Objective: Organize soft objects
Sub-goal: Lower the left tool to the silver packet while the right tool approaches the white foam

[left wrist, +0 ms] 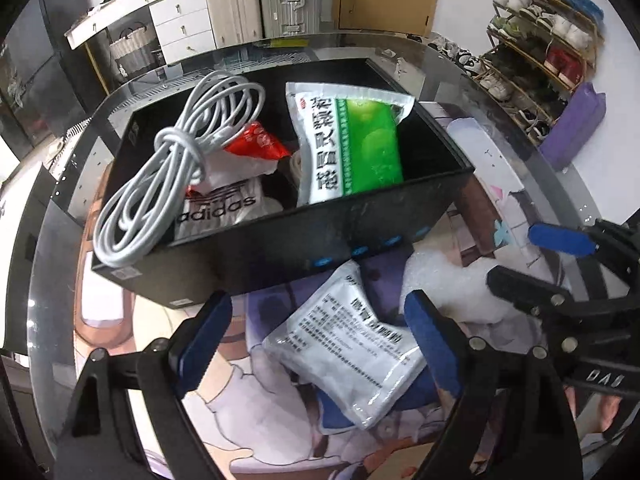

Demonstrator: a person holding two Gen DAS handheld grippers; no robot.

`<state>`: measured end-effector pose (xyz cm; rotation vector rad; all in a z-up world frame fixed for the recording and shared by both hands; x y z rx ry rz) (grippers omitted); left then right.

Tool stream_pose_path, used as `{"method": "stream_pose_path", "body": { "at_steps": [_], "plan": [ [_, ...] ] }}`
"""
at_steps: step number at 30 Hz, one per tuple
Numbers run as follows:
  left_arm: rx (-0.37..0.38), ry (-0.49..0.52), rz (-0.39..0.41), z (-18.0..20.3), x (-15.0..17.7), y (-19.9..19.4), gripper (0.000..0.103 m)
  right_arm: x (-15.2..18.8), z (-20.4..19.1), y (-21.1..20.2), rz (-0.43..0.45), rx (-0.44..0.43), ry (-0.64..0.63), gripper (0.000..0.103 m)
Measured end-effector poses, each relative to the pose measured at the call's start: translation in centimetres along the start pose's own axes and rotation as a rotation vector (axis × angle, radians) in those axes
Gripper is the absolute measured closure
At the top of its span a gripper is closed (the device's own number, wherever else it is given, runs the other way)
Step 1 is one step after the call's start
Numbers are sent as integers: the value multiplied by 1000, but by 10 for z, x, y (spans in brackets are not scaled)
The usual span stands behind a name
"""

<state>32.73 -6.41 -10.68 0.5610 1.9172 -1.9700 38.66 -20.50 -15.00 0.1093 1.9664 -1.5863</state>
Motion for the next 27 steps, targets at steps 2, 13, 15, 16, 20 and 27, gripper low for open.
{"method": "stream_pose_path", "body": {
  "at_steps": [2, 13, 15, 16, 20, 27],
  "plan": [
    [-11, 4, -18, -3, 3, 3, 14, 0, 1, 0, 4, 5, -1, 35],
    [-60, 68, -25, -5, 14, 2, 14, -3, -8, 2, 10, -21, -21, 35],
    [-61, 78, -30, -6, 20, 0, 14, -3, -11, 4, 7, -38, -20, 35],
    [-58, 83, -36, -8, 23, 0, 14, -3, -11, 5, 6, -51, -18, 35],
    [-33, 75, -54, -15, 27, -1, 14, -3, -18, 6, 5, -69, -36, 35],
    [30, 78, -90, -28, 36, -7, 14, -1, -34, 13, -23, -101, -91, 35]
  ]
}}
Point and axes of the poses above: each gripper's, at about its wrist camera, not at the fingertips, and y roughly the way its jaws point, z to its right, x to its underside, the point moved 1 cm from there along y, roughly the way its jaws point, and after that the axes turned 2 degrees about z, right-handed, at the moved point
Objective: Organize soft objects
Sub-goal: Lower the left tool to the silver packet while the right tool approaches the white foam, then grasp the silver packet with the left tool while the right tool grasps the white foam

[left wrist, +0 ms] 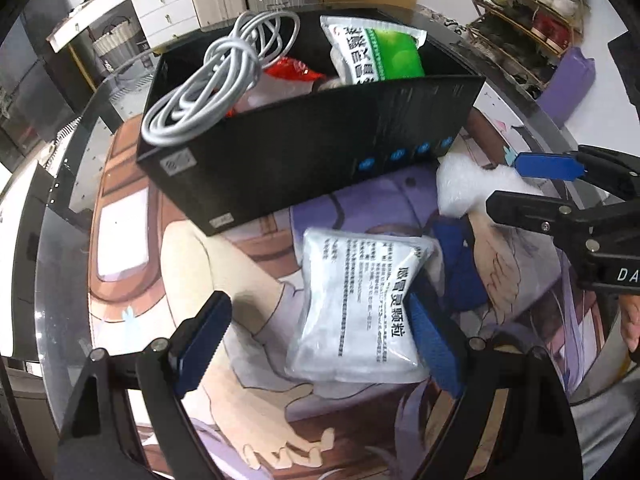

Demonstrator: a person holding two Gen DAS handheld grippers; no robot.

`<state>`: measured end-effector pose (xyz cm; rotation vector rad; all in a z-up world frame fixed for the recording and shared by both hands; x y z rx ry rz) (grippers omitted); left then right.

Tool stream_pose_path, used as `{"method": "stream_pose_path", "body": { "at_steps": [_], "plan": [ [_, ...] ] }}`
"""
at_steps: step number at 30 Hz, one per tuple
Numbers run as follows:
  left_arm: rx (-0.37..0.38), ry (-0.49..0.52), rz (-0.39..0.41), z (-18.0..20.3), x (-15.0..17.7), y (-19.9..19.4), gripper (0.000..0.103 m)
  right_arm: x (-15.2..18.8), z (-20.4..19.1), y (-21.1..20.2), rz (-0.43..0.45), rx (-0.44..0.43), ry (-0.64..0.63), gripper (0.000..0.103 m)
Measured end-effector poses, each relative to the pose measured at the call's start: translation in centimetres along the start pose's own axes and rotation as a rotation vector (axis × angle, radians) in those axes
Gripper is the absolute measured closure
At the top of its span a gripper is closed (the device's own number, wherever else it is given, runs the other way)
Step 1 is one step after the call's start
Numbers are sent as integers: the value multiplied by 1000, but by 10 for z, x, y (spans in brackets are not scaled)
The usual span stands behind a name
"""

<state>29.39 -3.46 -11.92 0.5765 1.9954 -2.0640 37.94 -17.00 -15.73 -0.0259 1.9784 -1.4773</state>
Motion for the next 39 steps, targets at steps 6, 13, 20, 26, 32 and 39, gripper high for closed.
{"method": "stream_pose_path", "body": {
  "at_steps": [6, 13, 20, 26, 32, 39],
  "plan": [
    [18, 20, 11, -3, -2, -4, 34, 1, -20, 5, -4, 3, -73, 35],
    [33, 65, 12, 1, -2, -8, 51, 4, -44, 11, -16, 26, -165, 35],
    [30, 41, 11, -11, 3, -15, 56, 17, -66, 14, -123, -32, -144, 35],
    [24, 38, 17, -19, 7, -14, 56, 14, -80, 8, -71, 34, -148, 35],
    [18, 40, 26, -19, 8, -14, 56, 5, -84, 22, -51, 87, -132, 36],
    [-8, 37, 36, -17, 11, -16, 57, 9, -91, 27, -70, 90, -133, 65]
  ]
}}
Point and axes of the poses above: each gripper's, at about its wrist camera, not at the fingertips, and y roughly the way its jaws point, z to its right, x to its underside, the point moved 1 cm from there along y, roughly the way its jaws point, and after that the axes turned 2 degrees about z, right-handed, at the moved point
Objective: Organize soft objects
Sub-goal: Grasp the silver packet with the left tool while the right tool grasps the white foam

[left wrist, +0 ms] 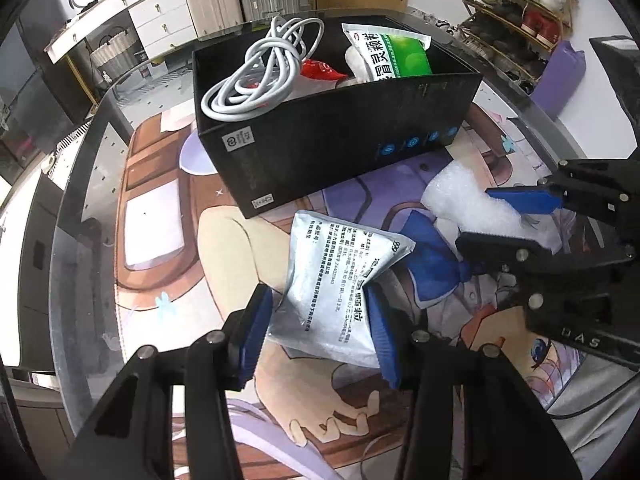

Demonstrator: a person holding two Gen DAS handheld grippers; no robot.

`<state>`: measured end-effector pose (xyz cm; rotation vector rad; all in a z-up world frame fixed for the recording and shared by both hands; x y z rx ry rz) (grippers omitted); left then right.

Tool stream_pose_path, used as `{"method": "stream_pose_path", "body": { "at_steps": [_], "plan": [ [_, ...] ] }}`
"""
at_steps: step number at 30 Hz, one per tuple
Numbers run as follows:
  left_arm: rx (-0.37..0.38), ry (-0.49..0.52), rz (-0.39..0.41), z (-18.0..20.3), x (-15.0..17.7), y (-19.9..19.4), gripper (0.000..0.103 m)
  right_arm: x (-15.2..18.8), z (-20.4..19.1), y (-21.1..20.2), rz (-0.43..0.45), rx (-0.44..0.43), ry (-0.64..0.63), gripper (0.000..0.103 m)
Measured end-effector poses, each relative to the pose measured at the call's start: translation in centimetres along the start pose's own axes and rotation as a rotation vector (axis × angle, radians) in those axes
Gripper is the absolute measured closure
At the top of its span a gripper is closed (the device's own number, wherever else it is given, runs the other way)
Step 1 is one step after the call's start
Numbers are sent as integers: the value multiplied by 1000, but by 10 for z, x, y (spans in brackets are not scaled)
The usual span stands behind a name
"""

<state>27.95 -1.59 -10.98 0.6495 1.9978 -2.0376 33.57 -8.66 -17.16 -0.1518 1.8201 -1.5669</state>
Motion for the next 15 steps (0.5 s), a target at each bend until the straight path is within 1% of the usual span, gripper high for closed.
{"method": "stream_pose_path", "body": {
  "at_steps": [2, 3, 5, 6, 10, 12, 13, 14, 15],
  "plan": [
    [3, -9, 1, -1, 0, 0, 58, 1, -1, -1, -2, 1, -2, 65],
    [5, -10, 1, -1, -1, -1, 61, 3, -2, -2, -3, -3, -5, 65],
    [3, 3, 17, 0, -2, -5, 73, 5, -1, -6, 0, -5, -12, 65],
    [10, 12, 24, 2, -2, -9, 98, 5, -1, -9, 6, -1, -12, 65],
    [45, -2, 9, 0, -1, -10, 99, 7, 2, -21, 29, -12, -7, 65],
    [34, 10, -2, 1, 0, -7, 98, 7, 2, -22, 31, -14, -5, 65],
    [11, 31, -3, 3, 1, -6, 97, 7, 5, -21, 31, -17, -4, 65],
    [-8, 40, -3, 4, 0, -6, 92, 7, 5, -20, 29, -20, -3, 65],
    [-39, 29, 0, 2, 1, -7, 71, 8, 6, -19, 27, -22, -2, 65]
  ]
}}
Point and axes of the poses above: each gripper's, at about its wrist camera, not at the fingertips, and y roughly the way its jaws point, z to its right, x to its underside, the point moved 1 cm from there along y, roughly the way its jaws point, and after that the axes turned 2 degrees about z, right-handed, at the moved point
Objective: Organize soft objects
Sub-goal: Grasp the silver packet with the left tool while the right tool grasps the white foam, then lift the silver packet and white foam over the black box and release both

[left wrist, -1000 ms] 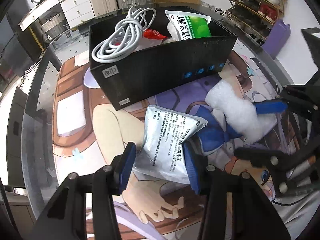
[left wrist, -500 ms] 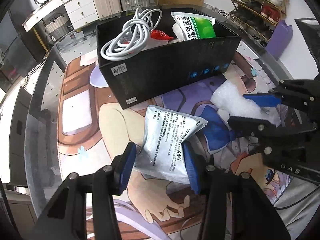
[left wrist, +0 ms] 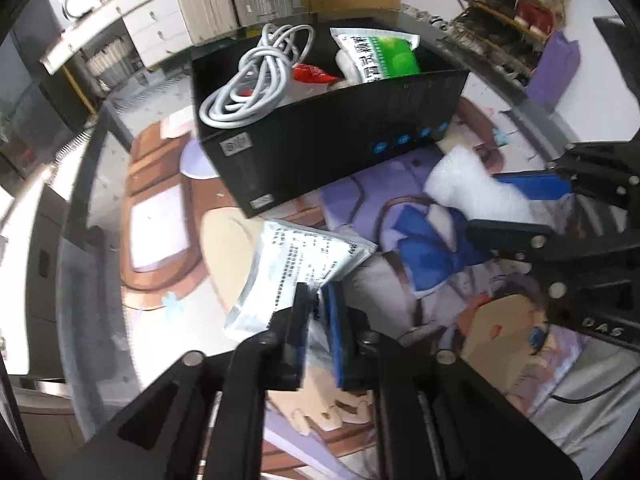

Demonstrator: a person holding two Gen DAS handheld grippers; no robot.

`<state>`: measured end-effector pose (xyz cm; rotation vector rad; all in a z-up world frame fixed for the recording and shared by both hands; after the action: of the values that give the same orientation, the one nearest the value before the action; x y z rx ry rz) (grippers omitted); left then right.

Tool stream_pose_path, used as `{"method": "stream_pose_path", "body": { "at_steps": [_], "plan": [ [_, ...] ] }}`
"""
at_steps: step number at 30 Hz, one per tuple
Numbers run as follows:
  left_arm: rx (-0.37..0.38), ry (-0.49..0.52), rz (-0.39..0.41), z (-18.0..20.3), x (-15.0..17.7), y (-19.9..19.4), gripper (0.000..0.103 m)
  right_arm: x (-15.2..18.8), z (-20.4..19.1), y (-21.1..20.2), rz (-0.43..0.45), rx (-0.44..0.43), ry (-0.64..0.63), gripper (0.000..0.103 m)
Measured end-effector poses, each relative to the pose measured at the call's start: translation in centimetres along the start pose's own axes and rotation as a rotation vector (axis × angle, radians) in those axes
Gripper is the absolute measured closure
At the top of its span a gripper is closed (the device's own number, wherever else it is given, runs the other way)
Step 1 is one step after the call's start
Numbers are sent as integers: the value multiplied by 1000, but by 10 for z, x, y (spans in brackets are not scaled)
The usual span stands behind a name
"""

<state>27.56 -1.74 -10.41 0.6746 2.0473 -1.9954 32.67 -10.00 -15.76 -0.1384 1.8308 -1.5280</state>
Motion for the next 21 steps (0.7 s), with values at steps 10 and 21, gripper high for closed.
{"method": "stream_pose_path", "body": {
  "at_steps": [10, 21],
  "plan": [
    [51, -47, 30, -33, -6, 3, 12, 2, 1, 1, -2, -15, -1, 65],
    [88, 45, 14, -11, -1, 11, 63, 1, -1, 1, -4, -17, -7, 65]
  ]
}}
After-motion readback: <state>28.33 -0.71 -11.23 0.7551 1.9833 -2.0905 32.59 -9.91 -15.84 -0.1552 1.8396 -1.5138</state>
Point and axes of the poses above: each gripper's, at about its wrist camera, not at the fingertips, and y roughly the way its jaws point, z to its right, x to its underside, the point moved 1 cm from there along y, roughly the way its jaws point, and after that the axes turned 2 degrees about z, right-handed, at the moved point
